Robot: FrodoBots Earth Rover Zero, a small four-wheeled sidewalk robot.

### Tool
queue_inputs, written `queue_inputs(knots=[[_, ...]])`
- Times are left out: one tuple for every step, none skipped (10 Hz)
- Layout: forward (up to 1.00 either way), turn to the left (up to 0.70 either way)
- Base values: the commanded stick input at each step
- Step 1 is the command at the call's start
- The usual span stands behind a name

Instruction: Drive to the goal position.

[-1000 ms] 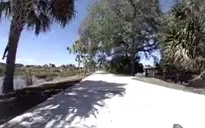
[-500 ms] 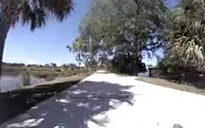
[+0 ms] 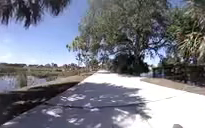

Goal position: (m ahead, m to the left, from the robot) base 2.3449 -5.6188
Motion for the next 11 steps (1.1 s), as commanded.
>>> queue_inputs(knots=[[1.00,0.00],[1.00,0.00],[1.00,0.00],[1.00,0.00],[1.00,0.00],[1.00,0.00],[1.00,0.00],[1.00,0.00],[1.00,0.00],[1.00,0.00],[1.00,0.00]])
